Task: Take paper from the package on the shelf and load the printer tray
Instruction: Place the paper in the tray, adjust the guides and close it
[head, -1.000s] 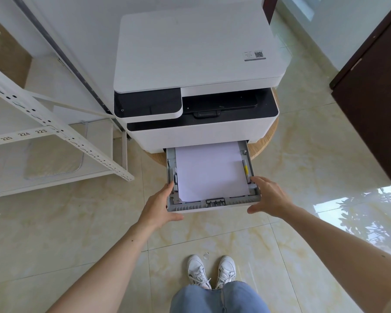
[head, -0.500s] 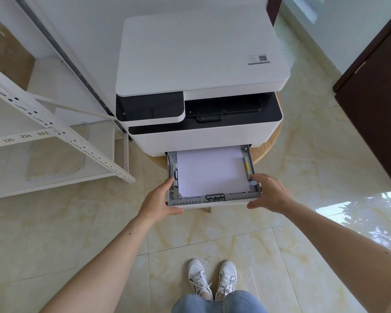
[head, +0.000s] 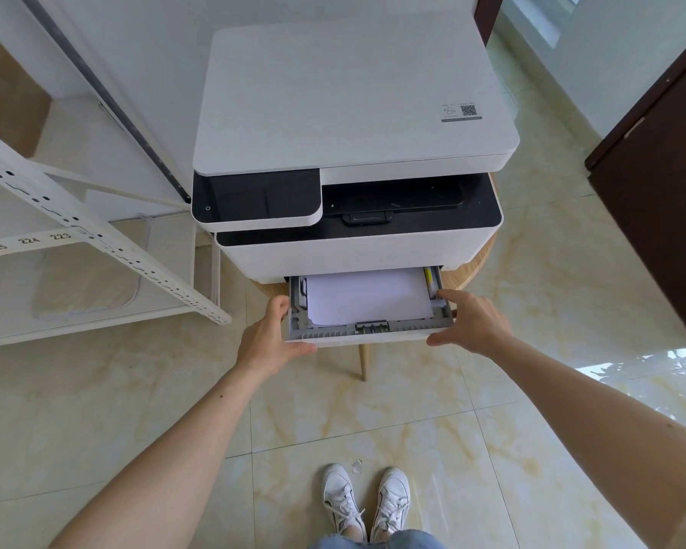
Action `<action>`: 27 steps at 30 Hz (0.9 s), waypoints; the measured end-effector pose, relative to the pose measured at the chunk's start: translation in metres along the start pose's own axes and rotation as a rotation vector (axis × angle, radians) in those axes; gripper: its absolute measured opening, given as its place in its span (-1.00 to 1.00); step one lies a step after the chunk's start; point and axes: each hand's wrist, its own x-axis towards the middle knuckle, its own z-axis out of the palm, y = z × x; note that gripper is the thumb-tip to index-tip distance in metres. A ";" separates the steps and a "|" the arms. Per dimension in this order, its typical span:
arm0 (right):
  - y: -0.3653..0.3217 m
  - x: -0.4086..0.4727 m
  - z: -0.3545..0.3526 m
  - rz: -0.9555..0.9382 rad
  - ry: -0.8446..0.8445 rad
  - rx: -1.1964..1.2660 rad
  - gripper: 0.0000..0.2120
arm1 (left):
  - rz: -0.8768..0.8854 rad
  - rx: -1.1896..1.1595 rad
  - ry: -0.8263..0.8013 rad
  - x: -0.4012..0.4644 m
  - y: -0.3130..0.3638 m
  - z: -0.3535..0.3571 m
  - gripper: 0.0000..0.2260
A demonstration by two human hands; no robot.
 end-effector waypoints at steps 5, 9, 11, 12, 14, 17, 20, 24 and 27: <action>-0.001 0.010 0.000 0.004 0.126 0.053 -0.22 | 0.047 0.058 0.235 0.007 0.009 0.003 -0.22; -0.002 0.015 0.001 0.029 0.243 0.086 -0.26 | 0.036 0.103 0.423 0.012 0.014 0.004 -0.17; -0.001 0.017 0.000 0.063 0.295 0.085 -0.18 | -0.016 0.145 0.497 0.015 0.014 0.005 -0.11; -0.001 0.019 0.000 0.078 0.321 0.077 -0.11 | -0.055 0.164 0.521 0.016 0.014 0.004 -0.06; -0.001 0.021 0.001 0.108 0.367 0.085 0.04 | -0.120 0.178 0.551 0.019 0.014 0.003 0.06; -0.002 0.026 0.002 0.162 0.383 0.148 0.31 | -0.136 0.158 0.556 0.026 0.017 0.000 0.22; -0.002 0.035 0.000 0.110 0.344 0.220 0.41 | -0.109 0.076 0.505 0.034 0.016 -0.003 0.26; 0.001 0.040 0.000 0.056 0.362 0.256 0.29 | -0.086 -0.036 0.509 0.038 0.013 -0.002 0.20; 0.004 0.044 0.005 0.044 0.414 0.260 0.22 | -0.078 -0.039 0.567 0.040 0.012 -0.002 0.16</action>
